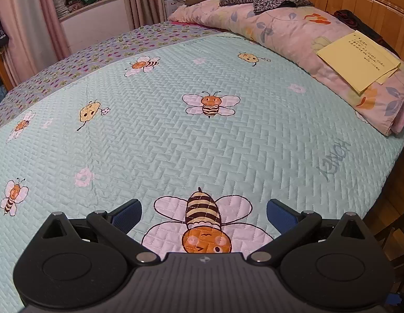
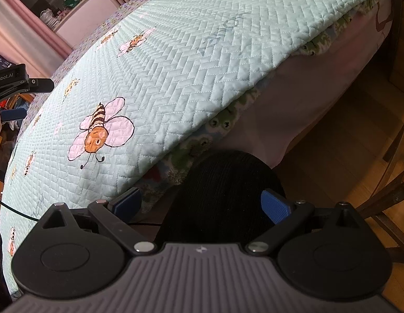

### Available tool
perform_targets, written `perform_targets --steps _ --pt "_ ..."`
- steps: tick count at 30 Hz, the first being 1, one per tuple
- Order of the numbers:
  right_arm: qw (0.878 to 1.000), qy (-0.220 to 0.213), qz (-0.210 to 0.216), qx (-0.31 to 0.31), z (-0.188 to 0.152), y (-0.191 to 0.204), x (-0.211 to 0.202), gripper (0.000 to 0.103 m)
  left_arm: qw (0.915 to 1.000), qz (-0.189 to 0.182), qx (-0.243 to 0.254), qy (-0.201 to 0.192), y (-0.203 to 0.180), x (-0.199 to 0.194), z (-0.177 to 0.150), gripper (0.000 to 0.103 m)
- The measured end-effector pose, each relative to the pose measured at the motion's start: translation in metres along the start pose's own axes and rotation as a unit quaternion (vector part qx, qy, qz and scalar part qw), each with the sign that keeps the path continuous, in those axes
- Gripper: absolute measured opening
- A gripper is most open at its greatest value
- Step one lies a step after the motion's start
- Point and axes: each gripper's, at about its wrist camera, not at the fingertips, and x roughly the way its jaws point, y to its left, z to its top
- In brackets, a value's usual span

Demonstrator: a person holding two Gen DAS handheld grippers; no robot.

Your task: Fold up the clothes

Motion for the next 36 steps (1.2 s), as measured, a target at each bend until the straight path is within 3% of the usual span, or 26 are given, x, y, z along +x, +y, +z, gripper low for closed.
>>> perform_targets --steps 18,27,32,36 --pt "1.0 0.002 0.002 0.002 0.0014 -0.0014 0.0001 0.098 1.0 0.009 0.002 -0.004 -0.001 -0.0014 0.0016 0.102" --pt "1.0 0.003 0.003 0.0 0.0016 -0.0019 -0.0001 0.098 0.9999 0.01 0.003 -0.006 -0.0014 -0.0004 0.0006 0.084" --pt "1.0 0.001 0.004 -0.004 0.0029 -0.0016 0.0002 0.098 0.9998 0.009 -0.008 -0.016 0.0006 -0.003 0.0011 0.083" --pt "1.0 0.001 0.005 -0.001 0.0035 -0.0032 0.001 0.098 0.9997 -0.001 -0.023 0.006 0.0049 0.0028 0.0047 0.085"
